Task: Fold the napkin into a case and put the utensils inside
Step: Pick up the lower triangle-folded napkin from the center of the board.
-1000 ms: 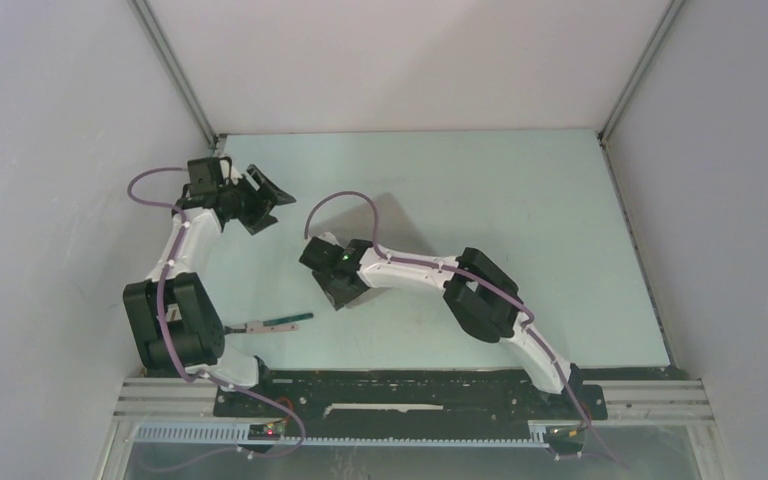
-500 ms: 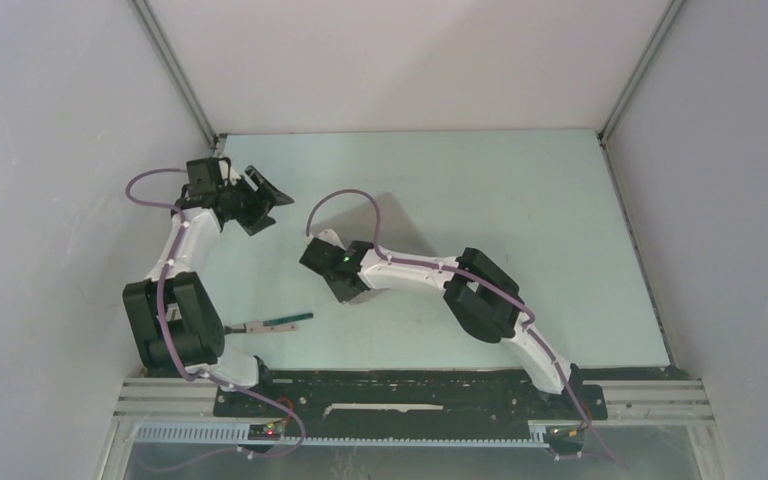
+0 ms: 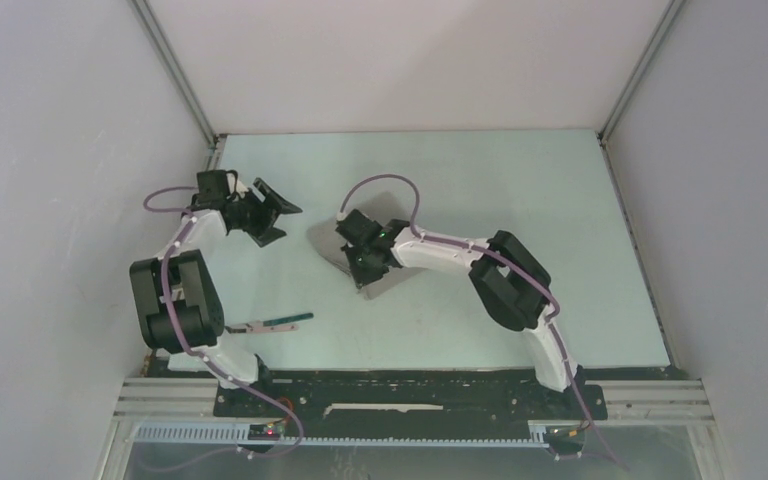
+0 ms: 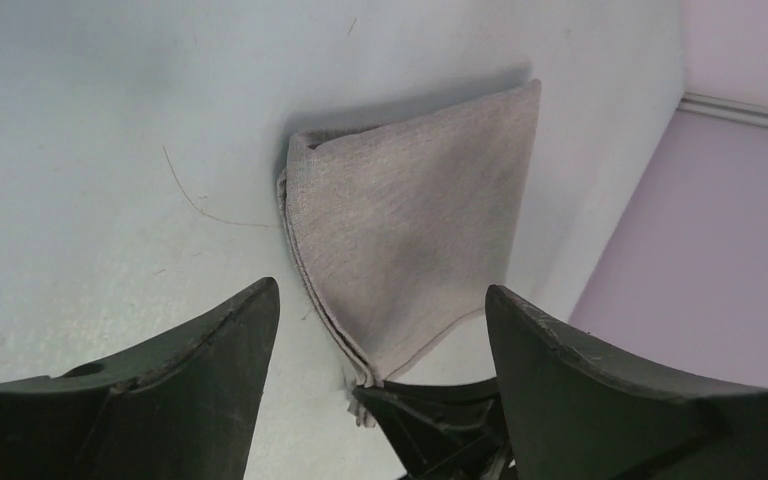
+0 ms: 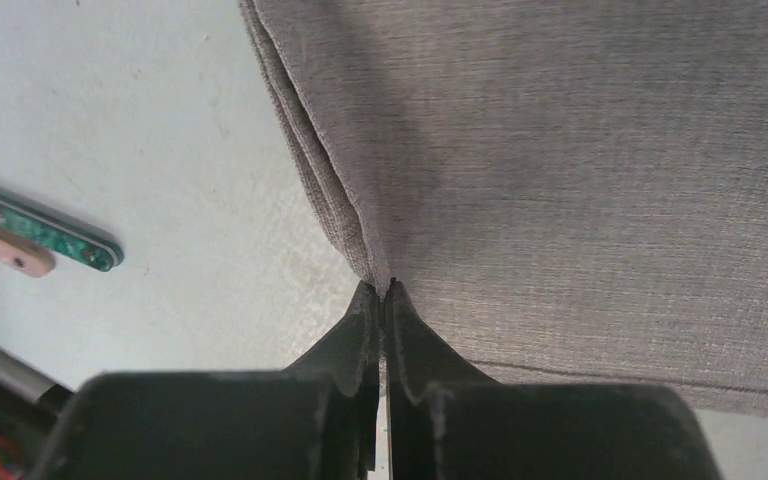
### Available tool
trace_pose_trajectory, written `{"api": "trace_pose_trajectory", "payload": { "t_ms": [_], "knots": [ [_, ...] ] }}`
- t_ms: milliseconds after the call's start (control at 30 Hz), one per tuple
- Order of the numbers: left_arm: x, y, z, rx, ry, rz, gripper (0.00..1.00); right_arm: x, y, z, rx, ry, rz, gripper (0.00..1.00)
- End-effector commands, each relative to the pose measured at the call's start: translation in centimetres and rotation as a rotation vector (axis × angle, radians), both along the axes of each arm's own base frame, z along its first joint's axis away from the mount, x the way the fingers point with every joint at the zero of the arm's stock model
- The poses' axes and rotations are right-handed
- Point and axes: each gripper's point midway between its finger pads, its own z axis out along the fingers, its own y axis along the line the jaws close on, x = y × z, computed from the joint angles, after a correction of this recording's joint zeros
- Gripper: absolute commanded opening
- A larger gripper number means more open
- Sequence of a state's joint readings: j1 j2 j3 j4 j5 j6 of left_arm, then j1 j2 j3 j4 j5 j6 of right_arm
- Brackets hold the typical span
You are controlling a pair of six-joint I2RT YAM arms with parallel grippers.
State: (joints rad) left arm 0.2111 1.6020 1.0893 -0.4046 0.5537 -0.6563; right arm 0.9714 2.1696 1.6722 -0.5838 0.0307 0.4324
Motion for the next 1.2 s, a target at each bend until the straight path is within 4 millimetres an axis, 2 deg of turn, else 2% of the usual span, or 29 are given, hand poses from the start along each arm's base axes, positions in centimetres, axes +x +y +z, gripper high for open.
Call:
{"api": "trace_pose_trajectory", "payload": {
  "t_ms": [0,167,567,733,933,1067,1167],
  "knots": [
    [0.8,-1.1,-0.3,-0.128,-0.018,-0.011,0.81,0.7,1.6,4.3,0.247,0.064,-0.007,0.0],
    [0.8,-1.1,-1.9,-0.139,0.015,-0.007,0.77,1.1,1.3,5.0,0.358,0.136,-0.028,0.0],
    [0.6,-1.7,-4.9,-0.087,0.085,-0.012,0.56,2.2,0.2,7.1,0.492,0.168,-0.074,0.0],
    [1.1,-1.9,-5.8,-0.077,0.099,-0.028,0.65,2.7,-0.5,7.8,0.52,0.164,-0.088,0.0],
    [1.2,-3.2,-6.7,-0.089,0.117,-0.076,0.73,3.1,-1.2,8.3,0.534,0.157,-0.098,0.0],
    [1.8,-3.7,-7.2,-0.128,0.1,-0.078,0.73,3.3,-1.4,8.5,0.548,0.16,-0.103,0.0],
    [2.3,-4.1,-7.7,-0.152,0.09,-0.086,0.67,3.4,-1.5,8.6,0.56,0.16,-0.107,0.0]
  ]
}}
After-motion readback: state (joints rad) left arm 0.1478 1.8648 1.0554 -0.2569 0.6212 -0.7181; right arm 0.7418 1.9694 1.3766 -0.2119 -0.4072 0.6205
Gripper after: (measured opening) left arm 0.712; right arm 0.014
